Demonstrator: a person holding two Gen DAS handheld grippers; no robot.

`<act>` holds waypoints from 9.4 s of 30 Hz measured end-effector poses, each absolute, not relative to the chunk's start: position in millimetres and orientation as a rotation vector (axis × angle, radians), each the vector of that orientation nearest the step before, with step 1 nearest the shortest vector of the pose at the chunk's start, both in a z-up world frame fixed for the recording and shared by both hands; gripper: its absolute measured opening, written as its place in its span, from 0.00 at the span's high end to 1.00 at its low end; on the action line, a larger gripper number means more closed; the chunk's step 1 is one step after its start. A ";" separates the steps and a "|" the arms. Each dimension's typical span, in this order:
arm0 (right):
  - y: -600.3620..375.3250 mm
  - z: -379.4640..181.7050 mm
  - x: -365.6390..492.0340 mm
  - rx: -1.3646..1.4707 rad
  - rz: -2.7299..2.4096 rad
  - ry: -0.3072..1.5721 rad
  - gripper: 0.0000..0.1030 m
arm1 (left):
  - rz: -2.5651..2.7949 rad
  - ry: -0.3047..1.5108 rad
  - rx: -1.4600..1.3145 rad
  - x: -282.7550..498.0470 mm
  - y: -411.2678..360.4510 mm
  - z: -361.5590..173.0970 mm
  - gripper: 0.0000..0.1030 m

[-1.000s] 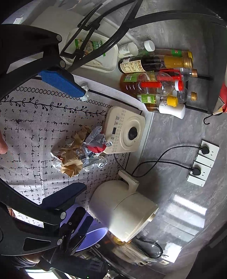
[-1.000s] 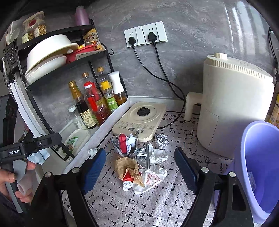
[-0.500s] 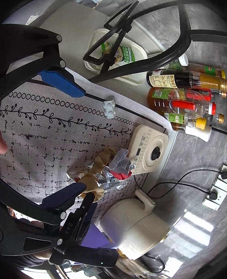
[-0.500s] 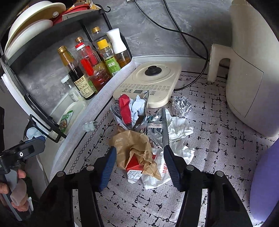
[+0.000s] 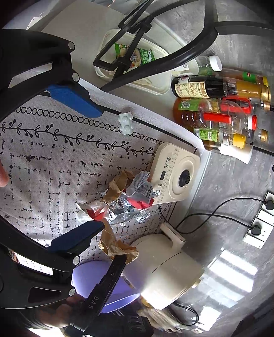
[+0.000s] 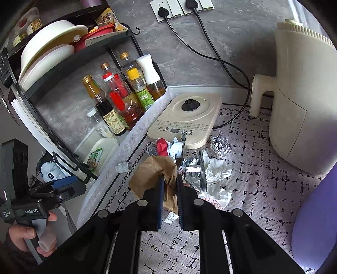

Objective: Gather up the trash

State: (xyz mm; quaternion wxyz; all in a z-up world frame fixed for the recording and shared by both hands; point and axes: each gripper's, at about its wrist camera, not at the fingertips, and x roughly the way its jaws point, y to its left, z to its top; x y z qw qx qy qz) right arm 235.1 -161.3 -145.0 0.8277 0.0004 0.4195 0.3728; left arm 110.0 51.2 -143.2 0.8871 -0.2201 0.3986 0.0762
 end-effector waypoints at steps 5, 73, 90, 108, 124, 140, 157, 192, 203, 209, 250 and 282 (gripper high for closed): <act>-183.0 -129.7 235.1 0.050 0.758 0.863 0.87 | 0.106 0.852 -0.439 126.4 32.2 -152.4 0.06; -429.6 -21.9 243.5 0.140 0.536 0.442 0.49 | -0.204 0.524 -0.294 227.0 -173.4 7.5 0.89; -495.9 -24.9 214.7 0.224 0.269 0.436 0.32 | -0.479 0.659 -0.275 257.6 -235.7 -19.4 0.82; -413.3 -26.6 186.2 0.233 0.233 0.481 0.13 | -0.332 0.685 -0.320 229.1 -105.0 -28.0 0.06; -282.9 -39.1 195.5 0.124 0.406 0.543 0.21 | -0.101 0.668 -0.359 189.2 34.3 -43.6 0.06; -203.9 -92.5 239.9 -0.006 0.594 0.712 0.38 | -0.056 0.771 -0.390 203.6 53.9 -107.9 0.19; -176.6 -157.1 297.2 -0.034 0.607 0.899 0.40 | -0.034 1.034 -0.425 254.9 62.6 -205.4 0.76; -119.8 -236.3 378.4 -0.092 0.631 1.021 0.60 | 0.091 0.881 -0.446 237.9 89.7 -150.1 0.93; -165.9 -145.9 316.0 -0.039 0.651 0.839 0.60 | 0.009 0.775 -0.419 220.1 67.7 -107.0 0.93; -204.4 -93.0 278.1 0.022 0.615 0.731 0.60 | -0.081 0.710 -0.377 211.4 36.8 -74.2 0.93; -505.5 -35.4 165.6 0.253 -0.091 0.513 0.27 | -0.740 0.733 -0.197 299.0 -237.5 -40.7 0.64; -363.5 -42.1 203.8 0.166 0.274 0.549 0.08 | -0.226 0.714 -0.294 234.3 -50.8 -57.6 0.06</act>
